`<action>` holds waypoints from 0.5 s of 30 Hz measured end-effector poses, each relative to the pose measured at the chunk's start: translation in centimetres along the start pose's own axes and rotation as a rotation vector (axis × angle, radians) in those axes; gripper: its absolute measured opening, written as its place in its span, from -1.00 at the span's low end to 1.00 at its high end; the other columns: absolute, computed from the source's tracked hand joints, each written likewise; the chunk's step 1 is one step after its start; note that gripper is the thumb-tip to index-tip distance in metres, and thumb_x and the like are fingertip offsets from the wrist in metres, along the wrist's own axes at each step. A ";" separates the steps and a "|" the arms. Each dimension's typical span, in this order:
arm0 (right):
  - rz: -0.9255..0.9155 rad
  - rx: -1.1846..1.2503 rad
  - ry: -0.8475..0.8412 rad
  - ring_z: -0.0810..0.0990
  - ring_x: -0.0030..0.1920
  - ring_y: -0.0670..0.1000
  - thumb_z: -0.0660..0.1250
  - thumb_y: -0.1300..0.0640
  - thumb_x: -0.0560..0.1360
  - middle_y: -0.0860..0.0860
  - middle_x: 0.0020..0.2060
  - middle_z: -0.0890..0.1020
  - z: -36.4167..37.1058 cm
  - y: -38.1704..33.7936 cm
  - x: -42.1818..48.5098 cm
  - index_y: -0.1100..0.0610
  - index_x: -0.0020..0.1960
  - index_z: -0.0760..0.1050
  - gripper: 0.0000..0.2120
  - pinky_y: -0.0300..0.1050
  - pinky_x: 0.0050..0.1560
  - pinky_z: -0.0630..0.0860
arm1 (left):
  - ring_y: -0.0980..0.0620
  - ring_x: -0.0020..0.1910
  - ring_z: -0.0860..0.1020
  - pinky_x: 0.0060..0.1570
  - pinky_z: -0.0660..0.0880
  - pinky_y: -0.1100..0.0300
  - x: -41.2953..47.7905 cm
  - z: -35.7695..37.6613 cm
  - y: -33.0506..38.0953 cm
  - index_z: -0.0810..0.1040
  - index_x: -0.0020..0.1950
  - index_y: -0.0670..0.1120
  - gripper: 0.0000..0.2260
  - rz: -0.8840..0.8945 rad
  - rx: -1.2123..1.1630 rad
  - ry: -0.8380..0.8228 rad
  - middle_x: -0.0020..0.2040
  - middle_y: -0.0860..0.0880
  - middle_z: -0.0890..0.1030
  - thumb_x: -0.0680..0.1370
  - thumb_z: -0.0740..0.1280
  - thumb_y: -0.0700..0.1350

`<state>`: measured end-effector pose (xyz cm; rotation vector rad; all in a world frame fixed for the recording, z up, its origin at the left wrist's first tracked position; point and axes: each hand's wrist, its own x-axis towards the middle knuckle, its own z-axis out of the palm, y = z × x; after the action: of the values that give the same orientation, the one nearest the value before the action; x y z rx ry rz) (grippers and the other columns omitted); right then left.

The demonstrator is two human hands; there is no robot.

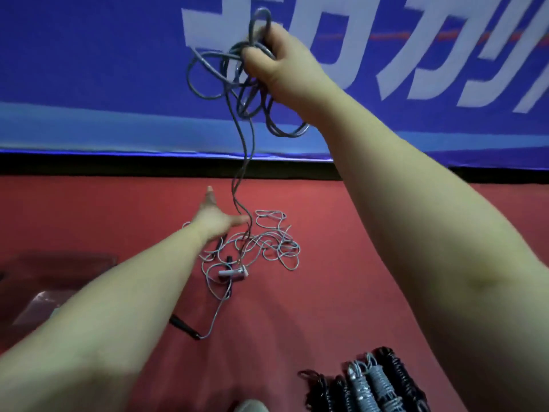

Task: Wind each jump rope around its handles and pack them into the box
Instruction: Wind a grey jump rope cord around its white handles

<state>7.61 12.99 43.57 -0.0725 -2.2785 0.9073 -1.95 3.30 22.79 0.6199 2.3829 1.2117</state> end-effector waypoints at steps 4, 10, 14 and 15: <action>-0.075 0.090 0.047 0.35 -0.50 -0.26 0.20 0.22 0.52 -0.15 -0.42 0.43 -2.2 -4.6 1.1 0.05 -0.18 0.36 -0.87 -0.40 -0.40 0.27 | -0.06 0.48 0.21 0.38 0.18 0.20 -0.7 -1.5 2.7 -0.02 0.57 -0.08 -0.15 0.060 -0.090 -0.012 0.53 -0.11 0.18 0.46 0.46 -0.04; -0.043 0.195 0.217 0.29 -0.53 -0.17 0.21 0.13 0.51 -0.14 -0.52 0.35 -5.6 -5.5 3.2 0.09 -0.25 0.31 -0.83 -0.31 -0.48 0.24 | -0.01 0.05 0.57 0.06 0.50 0.26 -1.9 -0.1 3.2 0.55 -0.04 -0.07 -0.81 0.125 -0.029 -0.327 -0.02 -0.03 0.64 0.65 0.16 -0.12; 0.259 0.077 0.127 0.33 -0.54 -0.19 0.30 0.07 0.53 -0.05 -0.39 0.36 -5.7 1.9 2.2 0.04 -0.16 0.32 -0.83 -0.32 -0.48 0.31 | 0.02 -0.25 0.62 -0.39 0.48 0.30 -3.0 -1.0 5.5 0.37 -0.17 -0.08 -0.74 0.013 -0.209 -0.399 -0.35 0.00 0.66 0.68 0.03 -0.11; 0.425 0.085 0.050 0.35 -0.53 -0.16 0.32 0.07 0.53 -0.02 -0.39 0.35 -5.4 5.0 1.2 0.05 -0.16 0.33 -0.81 -0.30 -0.48 0.34 | 0.00 -0.24 0.63 -0.31 0.53 0.23 -2.9 -1.5 6.1 0.35 -0.17 -0.07 -0.75 -0.016 -0.251 -0.398 -0.35 -0.02 0.67 0.68 0.02 -0.12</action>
<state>9.05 20.28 44.03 -0.5522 -2.2121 1.1997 0.93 3.92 29.05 0.6847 1.8721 1.2240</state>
